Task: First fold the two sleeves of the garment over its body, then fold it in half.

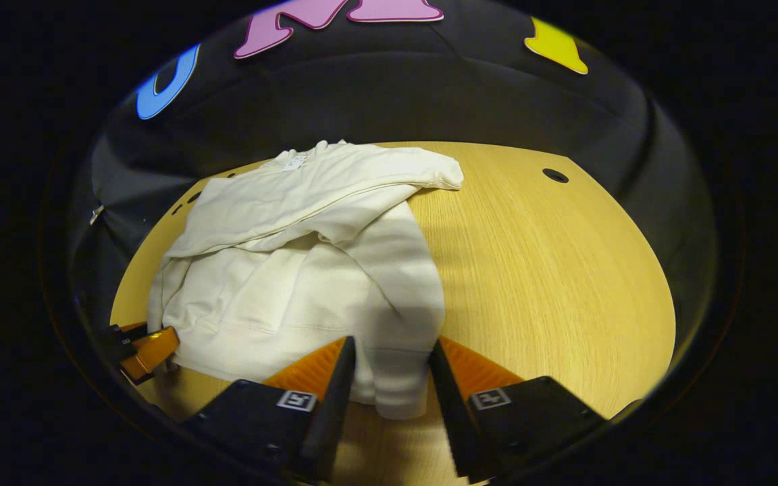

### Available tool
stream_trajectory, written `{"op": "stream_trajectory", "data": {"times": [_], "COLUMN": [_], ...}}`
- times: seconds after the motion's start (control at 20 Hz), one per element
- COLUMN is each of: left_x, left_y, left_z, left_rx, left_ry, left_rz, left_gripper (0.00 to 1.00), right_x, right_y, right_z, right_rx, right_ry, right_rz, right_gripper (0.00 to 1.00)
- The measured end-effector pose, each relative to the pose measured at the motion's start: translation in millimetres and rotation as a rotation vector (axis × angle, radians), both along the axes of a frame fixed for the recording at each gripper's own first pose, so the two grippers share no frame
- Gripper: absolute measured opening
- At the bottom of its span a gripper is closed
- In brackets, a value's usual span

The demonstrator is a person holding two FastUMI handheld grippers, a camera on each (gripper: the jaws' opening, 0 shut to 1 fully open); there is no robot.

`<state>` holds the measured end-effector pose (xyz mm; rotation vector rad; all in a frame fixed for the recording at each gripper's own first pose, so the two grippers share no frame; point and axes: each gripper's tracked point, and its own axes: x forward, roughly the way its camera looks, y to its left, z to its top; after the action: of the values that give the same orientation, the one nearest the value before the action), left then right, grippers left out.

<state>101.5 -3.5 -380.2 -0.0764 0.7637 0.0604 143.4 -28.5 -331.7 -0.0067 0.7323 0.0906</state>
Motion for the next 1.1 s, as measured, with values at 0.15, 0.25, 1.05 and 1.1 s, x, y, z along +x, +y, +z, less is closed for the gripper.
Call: {"op": "stream_trajectory", "data": {"times": [0.15,0.25,1.05,1.1], "left_x": [1,4,38,44], "left_y": [-6,-7,7,8], "left_z": [1,2,73,85], "left_rx": [-0.002,0.01,-0.064,-0.066], "left_ry": [0.007,0.008,-0.071,-0.091], "left_rz": [-0.017,-0.03,0.026,0.026], "left_gripper": [0.34,0.2,0.06,0.06], "right_x": [0,1,51,60], "right_y": [11,17,50,53], "right_z": [-1,0,76,84], "right_rx": [0.001,-0.014,0.157,0.158], "right_ry": [-0.003,-0.018,-0.119,-0.139], "right_rz": [0.029,0.062,0.133,0.139], "right_gripper": [0.52,0.31,0.07,0.08]}}
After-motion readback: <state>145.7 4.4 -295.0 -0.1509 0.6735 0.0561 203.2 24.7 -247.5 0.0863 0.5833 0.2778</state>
